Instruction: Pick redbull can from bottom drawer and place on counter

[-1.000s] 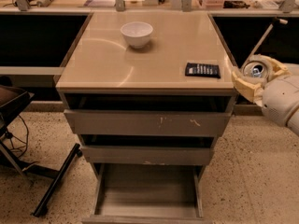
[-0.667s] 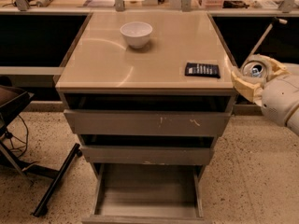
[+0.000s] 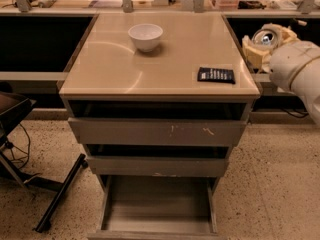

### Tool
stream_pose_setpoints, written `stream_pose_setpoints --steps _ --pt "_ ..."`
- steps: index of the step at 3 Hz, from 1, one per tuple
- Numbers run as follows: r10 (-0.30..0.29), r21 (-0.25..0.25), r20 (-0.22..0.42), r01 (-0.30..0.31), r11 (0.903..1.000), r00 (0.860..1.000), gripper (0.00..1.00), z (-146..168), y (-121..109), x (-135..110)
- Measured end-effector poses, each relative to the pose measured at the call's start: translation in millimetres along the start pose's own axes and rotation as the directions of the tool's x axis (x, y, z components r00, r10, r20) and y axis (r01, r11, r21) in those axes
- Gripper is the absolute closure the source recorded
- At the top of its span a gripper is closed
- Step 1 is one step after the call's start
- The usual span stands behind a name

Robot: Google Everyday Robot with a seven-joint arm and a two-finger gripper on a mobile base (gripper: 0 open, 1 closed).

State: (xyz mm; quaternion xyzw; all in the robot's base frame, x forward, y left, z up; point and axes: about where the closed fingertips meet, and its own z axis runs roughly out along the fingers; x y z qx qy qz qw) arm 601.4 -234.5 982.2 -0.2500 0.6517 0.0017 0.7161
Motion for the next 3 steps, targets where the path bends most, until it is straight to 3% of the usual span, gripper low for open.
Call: stream_pose_setpoints --steps 1,2,3 --pt "0.032 -0.004 -0.015 -0.032 0.9995 0.999 1.00 42.8 -17.3 5.0" --pt "0.148 -0.114 -0.064 -0.154 0.9815 0.987 1.00 88.8 9.6 29.1" --pt "0.244 -0.295 -0.118 -0.269 0.9168 0.963 1.00 145.5 82.0 39.6"
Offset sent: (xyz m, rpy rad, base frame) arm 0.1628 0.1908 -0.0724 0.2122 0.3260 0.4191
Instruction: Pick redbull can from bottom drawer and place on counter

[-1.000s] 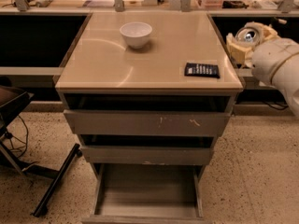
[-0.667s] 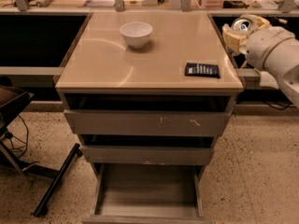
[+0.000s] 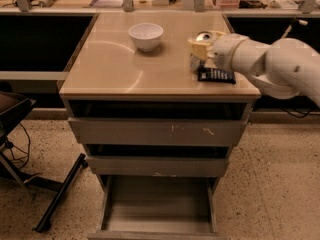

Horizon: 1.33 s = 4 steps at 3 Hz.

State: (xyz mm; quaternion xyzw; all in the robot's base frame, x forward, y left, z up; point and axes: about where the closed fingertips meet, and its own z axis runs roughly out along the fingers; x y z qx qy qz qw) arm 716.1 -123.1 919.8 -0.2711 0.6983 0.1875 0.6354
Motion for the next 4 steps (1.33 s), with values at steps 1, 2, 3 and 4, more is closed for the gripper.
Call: stream_pose_setpoints --steps 1,2,3,4 --pt "0.036 -0.193 -0.012 -0.038 0.9804 0.999 1.00 70.5 65.7 1.0" --pt "0.043 -0.235 -0.015 -0.046 0.9710 0.999 1.00 84.6 79.7 -2.6" --pt "0.043 -0.235 -0.015 -0.046 0.9710 0.999 0.82 84.6 79.8 -2.7" --pt "0.043 -0.235 -0.015 -0.046 0.9710 0.999 0.59 84.7 79.8 -2.7"
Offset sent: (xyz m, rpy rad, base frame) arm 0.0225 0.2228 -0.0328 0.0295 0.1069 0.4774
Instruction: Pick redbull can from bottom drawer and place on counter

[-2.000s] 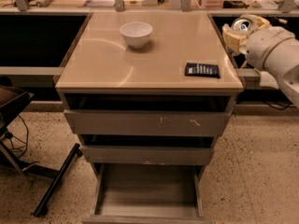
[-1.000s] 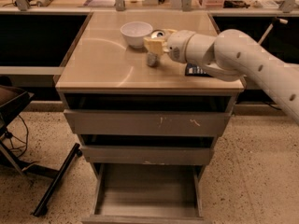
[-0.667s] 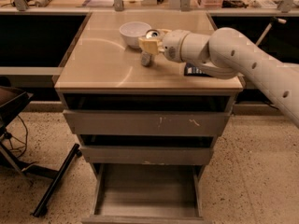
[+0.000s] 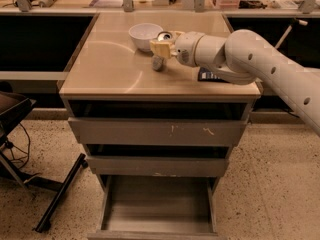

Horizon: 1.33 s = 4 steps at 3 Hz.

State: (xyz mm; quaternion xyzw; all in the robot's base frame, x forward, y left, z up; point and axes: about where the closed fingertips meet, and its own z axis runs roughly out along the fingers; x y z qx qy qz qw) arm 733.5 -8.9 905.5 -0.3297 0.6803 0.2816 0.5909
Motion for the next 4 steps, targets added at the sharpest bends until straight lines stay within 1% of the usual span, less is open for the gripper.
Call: stream_pose_setpoints --steps 2,3,4 --pt "0.000 0.000 0.000 0.000 1.0000 1.000 0.13 0.0 0.0 0.0" --pt "0.000 0.000 0.000 0.000 1.0000 1.000 0.00 0.1 0.1 0.0" --pt "0.000 0.000 0.000 0.000 1.0000 1.000 0.00 0.1 0.1 0.0"
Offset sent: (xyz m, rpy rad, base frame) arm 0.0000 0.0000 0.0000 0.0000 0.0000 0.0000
